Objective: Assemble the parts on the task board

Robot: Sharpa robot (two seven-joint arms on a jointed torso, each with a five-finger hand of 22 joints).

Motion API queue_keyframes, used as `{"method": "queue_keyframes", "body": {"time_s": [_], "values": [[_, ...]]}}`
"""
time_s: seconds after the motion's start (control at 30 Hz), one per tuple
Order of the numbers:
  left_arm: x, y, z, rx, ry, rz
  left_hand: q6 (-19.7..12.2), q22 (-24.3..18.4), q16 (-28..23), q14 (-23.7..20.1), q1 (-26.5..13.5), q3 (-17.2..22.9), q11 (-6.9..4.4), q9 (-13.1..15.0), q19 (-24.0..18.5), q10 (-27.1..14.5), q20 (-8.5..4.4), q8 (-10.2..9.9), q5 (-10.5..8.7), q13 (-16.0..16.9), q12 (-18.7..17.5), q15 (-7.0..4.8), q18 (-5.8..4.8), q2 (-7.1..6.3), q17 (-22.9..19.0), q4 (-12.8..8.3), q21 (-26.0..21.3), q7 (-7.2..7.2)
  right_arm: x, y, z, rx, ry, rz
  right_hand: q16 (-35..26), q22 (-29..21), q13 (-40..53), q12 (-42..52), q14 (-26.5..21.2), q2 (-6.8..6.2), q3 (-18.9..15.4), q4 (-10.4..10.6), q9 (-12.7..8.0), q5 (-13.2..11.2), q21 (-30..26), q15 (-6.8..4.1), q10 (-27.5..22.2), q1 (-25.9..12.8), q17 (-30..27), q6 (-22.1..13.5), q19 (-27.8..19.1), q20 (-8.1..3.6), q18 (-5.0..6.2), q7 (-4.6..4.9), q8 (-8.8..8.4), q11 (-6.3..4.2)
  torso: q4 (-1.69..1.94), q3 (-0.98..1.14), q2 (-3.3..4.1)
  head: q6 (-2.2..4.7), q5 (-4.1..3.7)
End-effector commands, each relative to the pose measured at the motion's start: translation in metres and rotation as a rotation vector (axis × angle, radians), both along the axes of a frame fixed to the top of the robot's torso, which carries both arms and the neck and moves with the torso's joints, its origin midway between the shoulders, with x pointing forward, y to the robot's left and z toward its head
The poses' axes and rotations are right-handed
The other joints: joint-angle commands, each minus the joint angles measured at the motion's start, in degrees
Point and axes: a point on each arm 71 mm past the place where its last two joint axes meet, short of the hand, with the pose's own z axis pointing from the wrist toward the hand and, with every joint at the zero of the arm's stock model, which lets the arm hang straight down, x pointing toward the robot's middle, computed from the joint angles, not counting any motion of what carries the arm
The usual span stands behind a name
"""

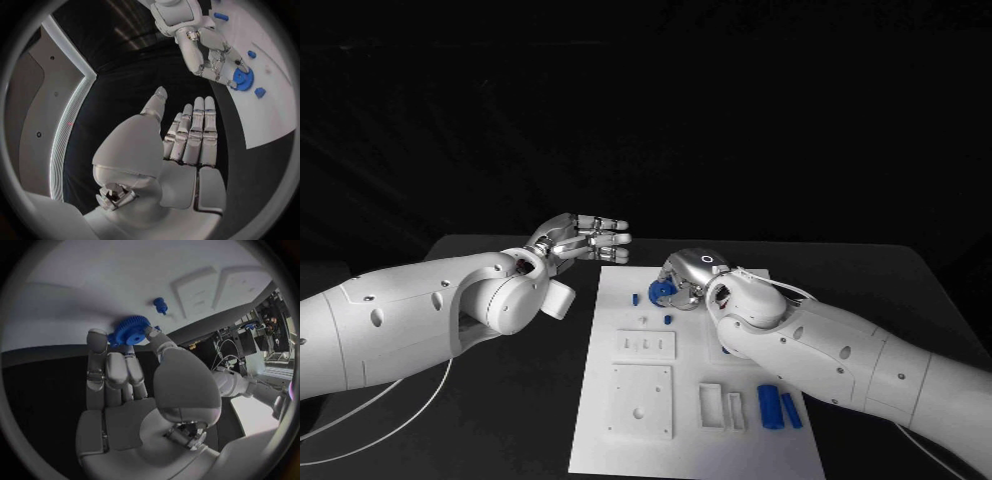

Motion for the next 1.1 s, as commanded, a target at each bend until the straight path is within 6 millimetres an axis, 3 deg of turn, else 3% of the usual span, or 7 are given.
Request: {"method": "queue_keyframes", "body": {"time_s": [0.03, 0.2, 0.3, 0.33, 0.43, 0.63, 1.1], "values": [[0.000, -0.002, 0.001, -0.005, -0.006, -0.014, -0.4, -0.1, 0.4, -0.1, -0.2, 0.2, 0.03, -0.1, -0.1, -0.2, 0.12, -0.3, -0.31, 0.1, 0.3, 0.23, -0.38, -0.41, 0.1, 0.1, 0.2, -0.01, -0.002, 0.000, -0.004, -0.018, 0.021, 0.011, -0.3, -0.1, 0.0, -0.2, -0.1, -0.38, 0.0, 0.2, 0.0, 0.2, -0.3, -0.17, -0.5, 0.0, 0.0, 0.0, 2.4, 0.08, 0.25, 0.01, -0.03, 0.07, -0.04, 0.01, 0.00, -0.01, 0.05], [0.000, -0.001, 0.001, -0.004, -0.006, -0.013, -0.4, -0.1, 0.4, -0.1, -0.2, 0.2, 0.03, -0.1, -0.1, -0.2, 0.12, -0.3, -0.31, 0.1, 0.3, 0.23, -0.38, -0.41, 0.1, 0.1, 0.2, -0.01, -0.002, -0.003, -0.005, -0.016, 0.019, 0.006, -0.6, -0.1, -0.3, -0.4, -0.2, -0.55, -0.3, 0.8, -0.1, -0.6, -0.1, -0.20, -0.6, 0.1, -0.3, -0.3, 2.4, 0.04, 0.27, 0.10, -0.03, 0.09, -0.10, 0.04, 0.01, -0.06, 0.12], [0.000, -0.001, 0.001, -0.004, -0.006, -0.013, -0.4, -0.1, 0.4, -0.1, -0.2, 0.2, 0.03, -0.1, -0.1, -0.2, 0.12, -0.3, -0.31, 0.1, 0.3, 0.23, -0.38, -0.41, 0.1, 0.1, 0.2, -0.01, -0.001, -0.004, -0.006, -0.009, 0.015, -0.002, -0.7, -0.3, -1.0, -1.1, -0.2, -0.87, -1.6, 1.7, -0.5, -2.9, -0.4, -0.01, -1.1, -0.2, -0.4, -2.5, 2.4, 0.15, 0.43, 0.61, -0.03, 0.32, -0.09, 0.03, 0.01, 0.01, 0.07], [0.000, -0.001, 0.001, -0.004, -0.006, -0.013, -0.4, -0.1, 0.4, -0.1, -0.2, 0.2, 0.03, -0.1, -0.1, -0.2, 0.12, -0.3, -0.31, 0.1, 0.3, 0.23, -0.38, -0.41, 0.1, 0.1, 0.2, -0.01, -0.001, -0.005, -0.005, -0.005, 0.014, -0.004, -0.7, -0.4, -1.1, -1.2, -0.2, -0.77, -2.6, 2.5, -0.5, -3.1, -0.5, 0.09, -1.2, -0.3, -0.4, -3.3, 2.4, 0.27, 0.57, 0.74, 0.04, 0.41, -0.09, 0.03, 0.02, 0.04, 0.04], [0.000, -0.001, 0.001, -0.004, -0.006, -0.012, -0.4, -0.1, 0.4, -0.1, -0.2, 0.2, 0.03, -0.1, -0.1, -0.2, 0.12, -0.3, -0.31, 0.1, 0.3, 0.23, -0.38, -0.41, 0.1, 0.1, 0.2, -0.01, -0.001, -0.005, -0.005, 0.008, 0.015, -0.010, -1.1, -0.8, -1.7, -1.5, -0.3, -1.17, -5.0, 7.9, -0.5, -3.7, -0.8, 0.14, -1.6, -0.9, -0.7, -4.6, 2.4, 0.40, 0.92, 0.96, -0.01, 0.48, -0.05, 0.02, 0.02, 0.13, -0.11], [0.000, -0.001, 0.001, -0.003, -0.005, -0.010, -0.4, -0.1, 0.4, -0.1, -0.2, 0.2, 0.03, -0.1, -0.1, -0.2, 0.12, -0.3, -0.31, 0.1, 0.3, 0.23, -0.38, -0.41, 0.1, 0.1, 0.2, -0.01, -0.001, -0.008, -0.005, 0.023, 0.022, -0.016, -1.3, -1.3, -2.1, -1.7, -0.3, -1.19, -8.7, 14.5, -0.5, -2.4, -1.0, 0.03, -1.8, -1.9, -0.8, -5.0, 2.4, 0.32, 0.98, 0.94, 0.00, 0.43, -0.06, 0.02, -0.01, 0.15, -0.13], [0.002, 0.004, 0.001, 0.000, -0.008, 0.002, -0.4, -0.1, 0.4, -0.1, -0.2, 0.2, 0.03, -0.1, -0.1, -0.2, 0.12, -0.3, -0.31, 0.1, 0.3, 0.23, -0.38, -0.41, 0.1, 0.1, 0.2, -0.01, -0.005, -0.022, -0.004, 0.036, 0.037, -0.030, -1.2, -1.4, -1.9, -1.5, -0.2, -0.92, -7.9, 14.8, -0.5, -1.4, -0.7, -0.11, -1.6, -1.5, -0.6, -4.0, 2.4, 0.18, 0.91, 0.70, 0.02, 0.26, -0.16, 0.04, 0.01, 0.05, -0.16]]}}
